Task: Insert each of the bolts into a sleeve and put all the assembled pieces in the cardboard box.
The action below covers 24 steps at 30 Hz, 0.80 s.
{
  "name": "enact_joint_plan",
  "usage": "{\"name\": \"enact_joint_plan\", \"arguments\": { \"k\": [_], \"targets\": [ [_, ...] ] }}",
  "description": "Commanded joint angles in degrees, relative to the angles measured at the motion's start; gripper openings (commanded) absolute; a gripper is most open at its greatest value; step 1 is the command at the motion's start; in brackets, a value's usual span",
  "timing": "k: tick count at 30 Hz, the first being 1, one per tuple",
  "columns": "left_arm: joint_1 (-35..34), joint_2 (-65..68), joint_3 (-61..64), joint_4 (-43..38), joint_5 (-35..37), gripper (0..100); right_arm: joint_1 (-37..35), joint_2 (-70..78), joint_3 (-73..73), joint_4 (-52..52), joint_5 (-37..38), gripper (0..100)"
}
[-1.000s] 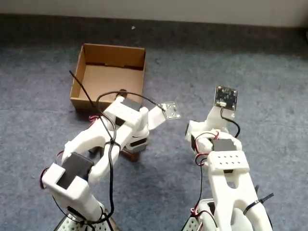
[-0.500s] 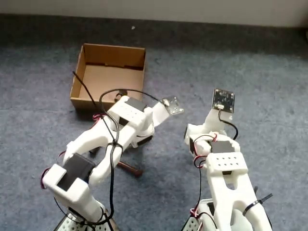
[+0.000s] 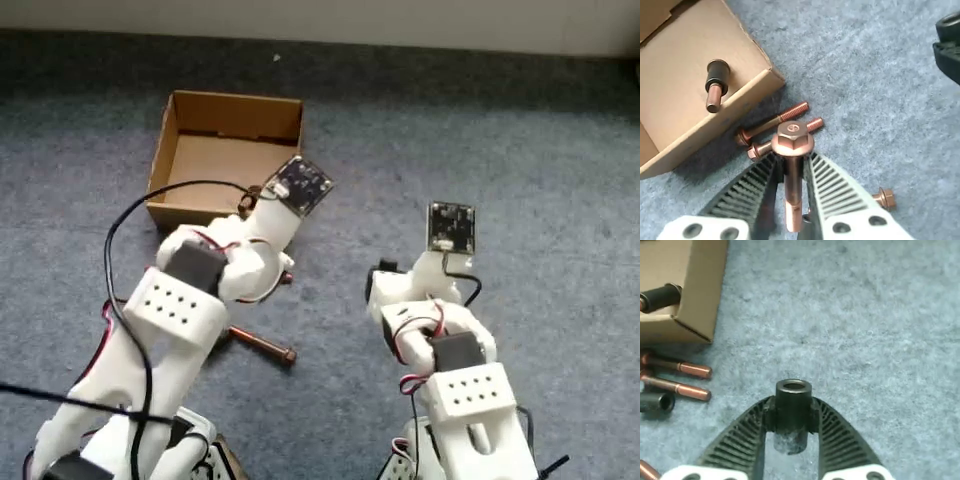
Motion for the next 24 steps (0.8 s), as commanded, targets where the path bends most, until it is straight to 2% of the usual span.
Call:
{"name": "enact_joint_plan", "arguments": {
  "k": [1, 6, 13, 24],
  "targets": [
    [-1.5, -14.5, 4.5, -0.4, 5.0, 0, -2.9, -8.2, 1.4, 0.0, 0.2, 0.5],
    [-4.3, -26.8, 11.3, -3.1, 10.3, 0, -9.1, -11.1, 4.2, 0.0, 4.2, 0.5],
    [-5.9, -40.3, 21.0, -6.5, 17.5, 0, -17.2, -11.3, 5.2, -0.1, 4.5, 0.5],
    [-5.9, -67.6, 32.8, -6.3, 18.9, 0, -18.2, -11.6, 5.3, -2.7, 4.6, 0.5]
  ]
}}
